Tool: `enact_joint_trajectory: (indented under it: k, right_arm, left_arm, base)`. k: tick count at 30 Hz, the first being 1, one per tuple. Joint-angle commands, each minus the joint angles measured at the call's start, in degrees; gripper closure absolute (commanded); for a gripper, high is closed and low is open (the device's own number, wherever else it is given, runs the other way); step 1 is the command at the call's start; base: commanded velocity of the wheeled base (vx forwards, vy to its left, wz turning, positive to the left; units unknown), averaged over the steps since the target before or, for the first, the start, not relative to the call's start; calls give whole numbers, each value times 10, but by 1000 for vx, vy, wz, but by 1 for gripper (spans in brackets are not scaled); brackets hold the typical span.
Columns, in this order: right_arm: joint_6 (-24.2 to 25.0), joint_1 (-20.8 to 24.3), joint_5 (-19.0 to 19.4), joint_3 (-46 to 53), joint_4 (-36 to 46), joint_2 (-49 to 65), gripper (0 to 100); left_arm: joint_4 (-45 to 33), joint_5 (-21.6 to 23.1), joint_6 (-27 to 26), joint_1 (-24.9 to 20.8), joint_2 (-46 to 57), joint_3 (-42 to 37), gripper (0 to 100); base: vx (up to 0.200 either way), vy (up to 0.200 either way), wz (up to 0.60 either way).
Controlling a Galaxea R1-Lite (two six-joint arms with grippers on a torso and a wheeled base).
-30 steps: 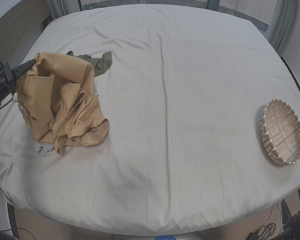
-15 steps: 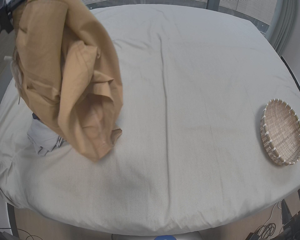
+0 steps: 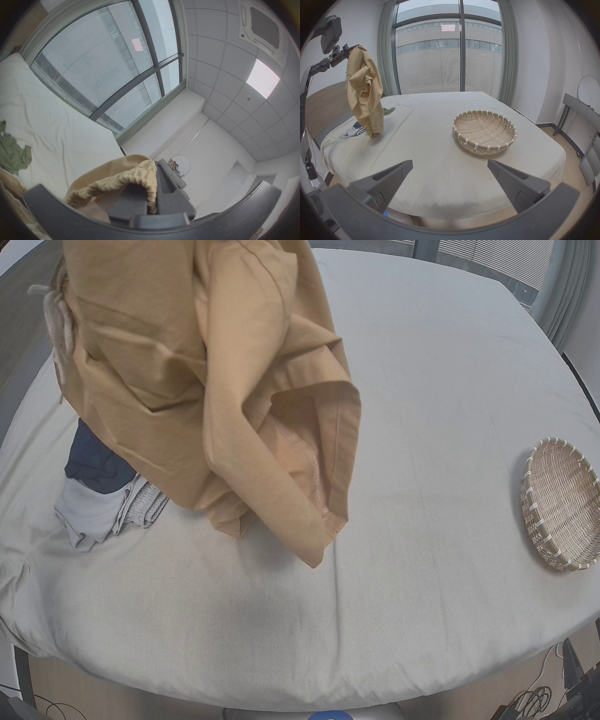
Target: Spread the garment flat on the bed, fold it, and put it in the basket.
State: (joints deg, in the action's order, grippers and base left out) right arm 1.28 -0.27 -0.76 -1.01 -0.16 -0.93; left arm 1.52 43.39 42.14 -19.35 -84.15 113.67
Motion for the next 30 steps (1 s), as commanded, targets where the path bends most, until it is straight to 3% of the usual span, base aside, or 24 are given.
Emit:
enact_joint_trajectory:
  k: [1, 4, 6, 15, 19, 20, 22, 23, 24, 26, 27, 30]
  right_arm:
    - [-7, 0, 1, 9, 0, 3, 0]
    - [-10, -1, 1, 9, 0, 3, 0]
    - [-15, -2, 1, 9, 1, 2, 0]
    - [-15, -2, 4, 9, 0, 3, 0]
    - [-14, -2, 32, -22, -25, 4, 0]
    - [-5, 2, 71, -146, -25, -12, 0]
    - [32, 9, 116, -219, 4, -64, 0]
    - [83, 21, 164, -257, 30, -115, 0]
    - [88, 22, 169, -261, 32, -120, 0]
    - [221, 40, 277, -283, 30, -216, 0]
    - [263, 42, 305, -284, 12, -264, 0]
    - [308, 44, 320, -278, -60, -366, 0]
  left_arm:
    - [-11, -13, -6, -29, -23, -14, 100]
    - [3, -16, -8, -43, -14, -59, 100]
    - [10, -19, -8, -68, -15, -64, 100]
    - [12, -35, -13, -102, -12, -87, 100]
    - [16, -34, -17, -102, -10, -93, 100]
    - [17, -33, -17, -103, -5, -93, 100]
    - [17, -32, -16, -103, -2, -93, 100]
    - [16, -32, -17, -103, -2, -94, 100]
    - [16, -32, -17, -103, -2, -94, 100]
    - [16, -34, -17, -104, 0, -106, 100]
    - [16, -35, -17, -104, 0, -108, 100]
    - [17, -35, -18, -104, -2, -112, 100]
  base:
    - [0, 0, 0]
    - [0, 0, 0]
    - [0, 0, 0]
    - [0, 0, 0]
    - [0, 0, 0]
    - [0, 0, 0]
    - [0, 0, 0]
    - [0, 0, 0]
    - [0, 0, 0]
    - [0, 0, 0]
    - [0, 0, 0]
    - [0, 0, 0]
